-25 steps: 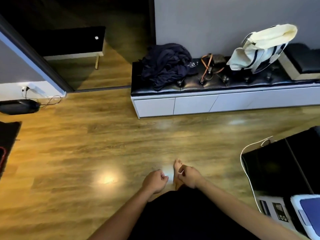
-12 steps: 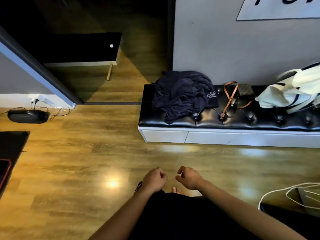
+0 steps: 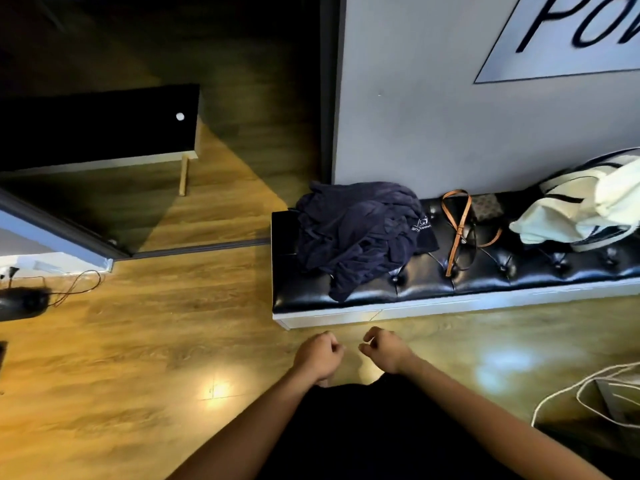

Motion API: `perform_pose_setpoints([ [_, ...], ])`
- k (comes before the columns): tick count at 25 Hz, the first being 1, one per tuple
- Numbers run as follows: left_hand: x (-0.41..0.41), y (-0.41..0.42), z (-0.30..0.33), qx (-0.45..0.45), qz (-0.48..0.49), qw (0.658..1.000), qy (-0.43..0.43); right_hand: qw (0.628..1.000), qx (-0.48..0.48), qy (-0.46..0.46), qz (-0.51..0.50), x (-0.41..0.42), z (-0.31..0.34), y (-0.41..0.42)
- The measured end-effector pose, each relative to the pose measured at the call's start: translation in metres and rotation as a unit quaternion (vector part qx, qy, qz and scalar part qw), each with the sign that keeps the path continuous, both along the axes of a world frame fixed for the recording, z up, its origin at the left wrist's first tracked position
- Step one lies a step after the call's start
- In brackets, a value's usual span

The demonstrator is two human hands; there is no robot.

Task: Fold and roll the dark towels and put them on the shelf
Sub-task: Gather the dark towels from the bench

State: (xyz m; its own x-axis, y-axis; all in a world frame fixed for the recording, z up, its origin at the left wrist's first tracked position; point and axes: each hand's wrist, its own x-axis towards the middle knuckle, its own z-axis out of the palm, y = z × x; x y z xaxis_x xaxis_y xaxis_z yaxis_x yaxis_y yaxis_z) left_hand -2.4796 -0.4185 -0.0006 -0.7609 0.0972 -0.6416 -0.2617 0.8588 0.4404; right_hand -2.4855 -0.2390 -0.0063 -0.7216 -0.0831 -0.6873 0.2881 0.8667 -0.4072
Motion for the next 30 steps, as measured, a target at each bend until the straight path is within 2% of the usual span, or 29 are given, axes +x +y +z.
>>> perform_pose_setpoints([
  [5, -0.059, -0.002, -0.005, 0.003, -0.003, 1.0, -0.007, 1.0, -0.011, 0.004, -0.011, -0.059, 0.0, -0.006],
  [10, -0.12, 0.019, -0.008, 0.02, 0.051, 0.998, -0.013, 0.998, 0.03, 0.054, 0.016, -0.153, 0.007, 0.028],
  [14, -0.169, 0.048, -0.018, 0.008, 0.071, 0.997, 0.029, 0.995, 0.048, 0.086, 0.012, -0.219, 0.002, 0.051],
  [19, -0.236, 0.081, -0.071, -0.011, 0.097, 0.989, 0.114, 0.985, 0.062, 0.148, 0.062, -0.279, -0.052, 0.076],
  [24, -0.264, 0.098, -0.145, -0.12, 0.045, 0.98, 0.15, 0.951, 0.109, 0.257, 0.132, -0.31, -0.124, 0.085],
  [28, -0.262, 0.089, -0.181, -0.166, 0.002, 0.968, 0.186, 0.936, 0.095, 0.319, 0.119, -0.317, -0.15, 0.084],
  [30, -0.258, 0.082, -0.174, -0.134, 0.024, 0.968, 0.211, 0.928, 0.075, 0.354, 0.094, -0.315, -0.141, 0.084],
])
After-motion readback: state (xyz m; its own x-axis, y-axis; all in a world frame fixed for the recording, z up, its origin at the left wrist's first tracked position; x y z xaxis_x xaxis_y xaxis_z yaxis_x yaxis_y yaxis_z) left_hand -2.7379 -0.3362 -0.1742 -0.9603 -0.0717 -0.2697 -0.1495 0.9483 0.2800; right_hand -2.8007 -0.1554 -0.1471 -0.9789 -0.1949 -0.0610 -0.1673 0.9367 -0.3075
